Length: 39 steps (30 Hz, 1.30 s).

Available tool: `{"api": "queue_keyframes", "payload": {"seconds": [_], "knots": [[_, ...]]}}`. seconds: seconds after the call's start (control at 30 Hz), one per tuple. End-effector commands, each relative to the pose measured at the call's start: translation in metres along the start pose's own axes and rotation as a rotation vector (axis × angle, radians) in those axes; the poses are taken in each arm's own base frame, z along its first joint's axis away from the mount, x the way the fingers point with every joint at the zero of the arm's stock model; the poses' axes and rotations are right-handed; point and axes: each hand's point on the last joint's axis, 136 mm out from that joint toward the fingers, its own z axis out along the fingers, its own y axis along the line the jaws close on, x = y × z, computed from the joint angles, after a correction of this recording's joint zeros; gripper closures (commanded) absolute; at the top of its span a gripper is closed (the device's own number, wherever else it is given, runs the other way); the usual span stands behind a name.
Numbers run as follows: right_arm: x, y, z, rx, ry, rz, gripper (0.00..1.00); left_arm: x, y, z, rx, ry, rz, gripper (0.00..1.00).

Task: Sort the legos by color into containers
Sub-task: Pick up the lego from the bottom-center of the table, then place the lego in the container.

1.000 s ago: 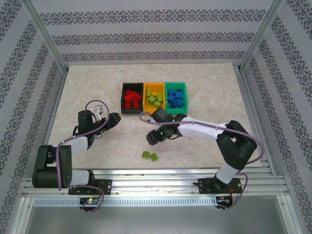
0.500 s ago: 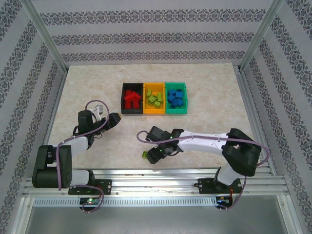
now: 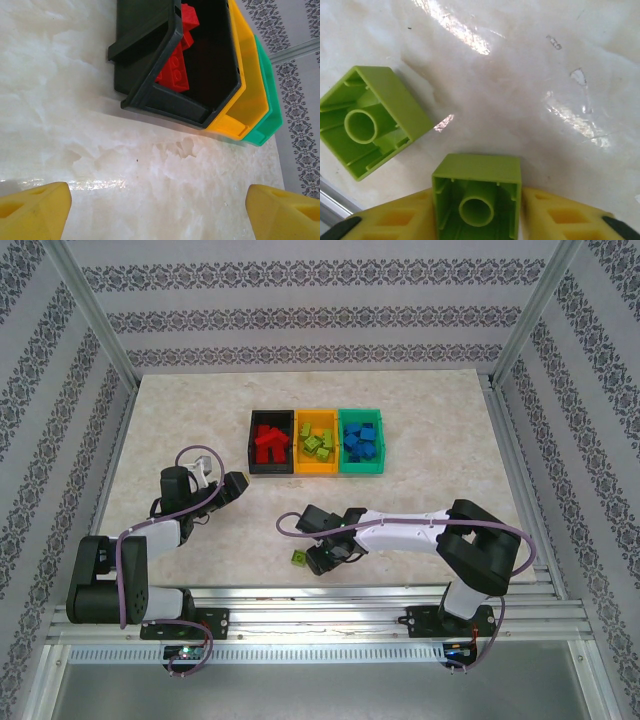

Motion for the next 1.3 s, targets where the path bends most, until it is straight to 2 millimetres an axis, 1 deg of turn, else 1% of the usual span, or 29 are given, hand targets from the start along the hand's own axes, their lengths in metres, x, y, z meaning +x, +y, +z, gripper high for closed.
{"api": "queue_keyframes", "payload": {"seconds": [0.0, 0.13, 0.23, 0.43, 0.53, 0.67, 0.8, 0.9, 1.0, 1.1, 1.2, 1.27], "knots": [[-0.008, 0.009, 0.003, -0.022, -0.030, -0.003, 0.62, -0.006, -0.002, -0.001, 0.027, -0.022, 0.009, 0.10], [-0.017, 0.009, 0.001, -0.027, -0.060, 0.009, 0.64, -0.006, -0.002, 0.000, 0.029, -0.023, 0.008, 0.10], [-0.029, 0.003, -0.004, -0.023, -0.093, 0.024, 0.64, -0.005, -0.001, 0.001, 0.028, -0.019, 0.003, 0.10], [-0.067, -0.014, -0.026, -0.044, -0.204, 0.092, 0.64, -0.004, -0.001, 0.002, 0.032, -0.017, -0.002, 0.10], [-0.092, -0.024, -0.044, -0.058, -0.277, 0.119, 0.64, -0.004, 0.000, 0.002, 0.029, -0.017, -0.003, 0.10], [-0.128, -0.044, -0.069, -0.061, -0.350, 0.145, 0.64, -0.005, -0.001, 0.002, 0.033, -0.018, -0.003, 0.10], [-0.162, -0.074, -0.093, -0.048, -0.425, 0.180, 0.64, -0.004, 0.000, 0.003, 0.035, -0.013, -0.007, 0.10], [-0.186, -0.097, -0.104, -0.050, -0.464, 0.216, 0.64, -0.005, -0.001, 0.002, 0.036, -0.016, -0.004, 0.10], [-0.210, -0.118, -0.111, -0.062, -0.497, 0.253, 0.63, -0.004, 0.000, 0.003, 0.031, -0.015, -0.003, 0.10], [-0.232, -0.137, -0.114, -0.077, -0.516, 0.284, 0.63, -0.004, 0.000, 0.003, 0.034, -0.013, -0.005, 0.10], [-0.250, -0.152, -0.109, -0.081, -0.524, 0.305, 0.62, -0.004, 0.000, 0.004, 0.034, -0.011, -0.006, 0.10], [-0.261, -0.158, -0.105, -0.086, -0.524, 0.310, 0.62, -0.004, 0.001, 0.004, 0.033, -0.011, -0.007, 0.10]]}}
